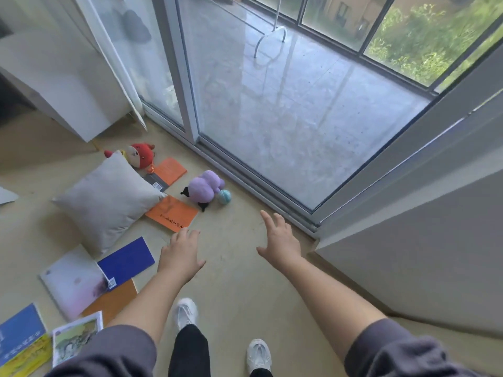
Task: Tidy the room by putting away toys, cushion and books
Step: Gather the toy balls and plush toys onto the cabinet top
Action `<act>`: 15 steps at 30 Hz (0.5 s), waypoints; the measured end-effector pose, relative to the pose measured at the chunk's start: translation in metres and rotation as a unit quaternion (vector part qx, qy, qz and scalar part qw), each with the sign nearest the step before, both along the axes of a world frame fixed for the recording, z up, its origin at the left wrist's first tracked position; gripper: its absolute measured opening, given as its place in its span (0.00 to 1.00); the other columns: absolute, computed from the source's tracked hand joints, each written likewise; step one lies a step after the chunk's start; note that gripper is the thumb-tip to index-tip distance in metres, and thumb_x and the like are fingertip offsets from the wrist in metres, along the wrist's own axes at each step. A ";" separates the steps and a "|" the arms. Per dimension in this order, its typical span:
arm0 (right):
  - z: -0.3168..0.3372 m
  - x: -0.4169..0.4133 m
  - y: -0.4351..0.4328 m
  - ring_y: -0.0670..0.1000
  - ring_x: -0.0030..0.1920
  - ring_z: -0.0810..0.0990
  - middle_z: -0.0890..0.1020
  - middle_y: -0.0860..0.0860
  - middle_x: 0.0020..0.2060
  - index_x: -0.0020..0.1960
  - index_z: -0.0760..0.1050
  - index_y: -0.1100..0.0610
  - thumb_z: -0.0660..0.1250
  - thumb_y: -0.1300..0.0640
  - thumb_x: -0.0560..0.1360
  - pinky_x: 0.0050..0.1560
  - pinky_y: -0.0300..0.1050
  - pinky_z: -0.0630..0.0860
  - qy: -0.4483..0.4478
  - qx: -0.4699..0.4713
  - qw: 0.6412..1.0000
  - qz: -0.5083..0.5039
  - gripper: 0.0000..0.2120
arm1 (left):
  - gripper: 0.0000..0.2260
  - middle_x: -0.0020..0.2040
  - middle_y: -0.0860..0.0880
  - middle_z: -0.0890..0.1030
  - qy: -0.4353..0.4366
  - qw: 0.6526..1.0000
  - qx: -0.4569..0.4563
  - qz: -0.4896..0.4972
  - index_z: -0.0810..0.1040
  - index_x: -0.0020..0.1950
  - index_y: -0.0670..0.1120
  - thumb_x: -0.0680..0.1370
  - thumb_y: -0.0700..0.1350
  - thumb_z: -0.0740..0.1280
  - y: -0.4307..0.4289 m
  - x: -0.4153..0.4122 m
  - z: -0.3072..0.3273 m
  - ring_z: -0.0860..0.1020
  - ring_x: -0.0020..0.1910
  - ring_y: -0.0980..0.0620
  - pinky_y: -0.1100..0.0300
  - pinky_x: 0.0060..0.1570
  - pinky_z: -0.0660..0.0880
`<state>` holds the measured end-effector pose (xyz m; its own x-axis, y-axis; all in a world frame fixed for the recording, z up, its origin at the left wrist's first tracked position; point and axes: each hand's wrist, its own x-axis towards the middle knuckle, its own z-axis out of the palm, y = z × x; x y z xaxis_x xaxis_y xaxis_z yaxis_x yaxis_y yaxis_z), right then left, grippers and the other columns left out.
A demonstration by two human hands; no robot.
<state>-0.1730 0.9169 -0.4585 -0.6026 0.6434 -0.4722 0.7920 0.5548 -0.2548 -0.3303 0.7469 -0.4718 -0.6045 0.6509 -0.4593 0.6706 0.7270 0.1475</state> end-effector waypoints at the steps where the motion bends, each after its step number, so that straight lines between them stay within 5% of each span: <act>1: -0.005 -0.017 0.006 0.56 0.72 0.60 0.52 0.52 0.77 0.78 0.46 0.42 0.71 0.50 0.73 0.60 0.53 0.74 -0.002 -0.001 1.000 -0.003 0.44 | 0.32 0.71 0.49 0.62 -0.003 1.000 -0.001 -0.003 0.60 0.73 0.50 0.74 0.56 0.69 0.006 -0.017 -0.006 0.64 0.69 0.48 0.53 0.59 0.70; 15: -0.217 -0.285 0.092 0.54 0.73 0.58 0.52 0.49 0.77 0.77 0.46 0.39 0.74 0.48 0.69 0.55 0.50 0.75 -0.048 -0.063 0.987 -0.142 0.47 | 0.32 0.71 0.49 0.61 -0.015 0.989 -0.054 -0.137 0.59 0.72 0.51 0.73 0.56 0.69 0.127 -0.308 -0.220 0.63 0.71 0.48 0.54 0.63 0.67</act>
<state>-0.4582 1.0086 -0.6750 -0.3553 0.7125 -0.6051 0.9347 0.2760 -0.2238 -0.6384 0.8737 -0.6920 -0.3971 0.7347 -0.5500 0.8413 0.5309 0.1017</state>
